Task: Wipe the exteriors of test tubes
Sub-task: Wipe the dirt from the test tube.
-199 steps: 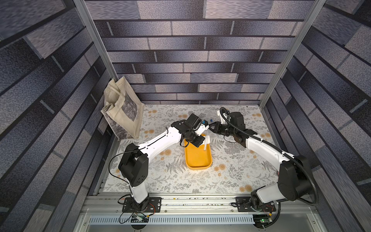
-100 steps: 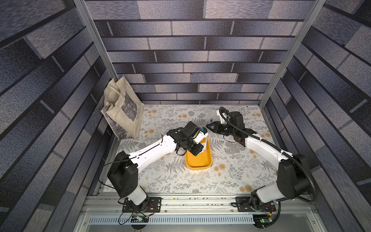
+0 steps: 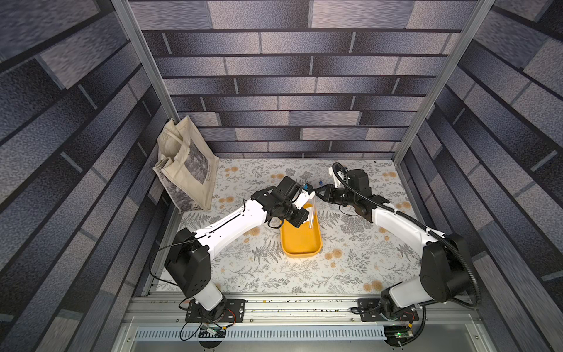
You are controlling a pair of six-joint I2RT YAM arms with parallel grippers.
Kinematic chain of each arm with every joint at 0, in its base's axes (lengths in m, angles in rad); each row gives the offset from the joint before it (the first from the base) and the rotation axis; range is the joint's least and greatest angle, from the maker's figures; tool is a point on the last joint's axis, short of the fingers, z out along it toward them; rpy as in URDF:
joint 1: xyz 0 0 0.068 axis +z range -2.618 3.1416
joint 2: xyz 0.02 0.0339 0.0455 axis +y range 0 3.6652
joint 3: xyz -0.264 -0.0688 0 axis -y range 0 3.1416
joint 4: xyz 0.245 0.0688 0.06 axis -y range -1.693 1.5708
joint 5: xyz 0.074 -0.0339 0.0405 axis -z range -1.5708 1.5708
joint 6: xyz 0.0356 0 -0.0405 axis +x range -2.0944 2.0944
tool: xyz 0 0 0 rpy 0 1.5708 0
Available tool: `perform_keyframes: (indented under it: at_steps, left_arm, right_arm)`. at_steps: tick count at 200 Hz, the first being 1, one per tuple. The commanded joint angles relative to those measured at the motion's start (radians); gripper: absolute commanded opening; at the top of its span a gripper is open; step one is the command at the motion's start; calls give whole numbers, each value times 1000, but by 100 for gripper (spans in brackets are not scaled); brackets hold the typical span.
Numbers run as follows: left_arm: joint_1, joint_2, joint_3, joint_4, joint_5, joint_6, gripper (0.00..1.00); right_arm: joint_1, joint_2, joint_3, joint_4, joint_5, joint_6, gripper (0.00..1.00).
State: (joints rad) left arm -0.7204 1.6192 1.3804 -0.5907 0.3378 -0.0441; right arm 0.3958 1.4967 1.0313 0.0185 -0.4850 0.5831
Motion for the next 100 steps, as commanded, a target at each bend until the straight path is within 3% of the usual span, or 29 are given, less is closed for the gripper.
perform_keyframes:
  at_steps: [1, 53, 100]
  left_arm:
    - [17, 32, 64, -10, 19, 24, 0]
    - [28, 71, 135, -28, 20, 32, 0]
    - [14, 50, 92, -22, 21, 17, 0]
  right_arm:
    - [-8, -15, 1, -14, -20, -6, 13]
    - [-8, -22, -1, -18, -21, -7, 13]
    - [-8, -17, 8, -26, -16, -15, 13]
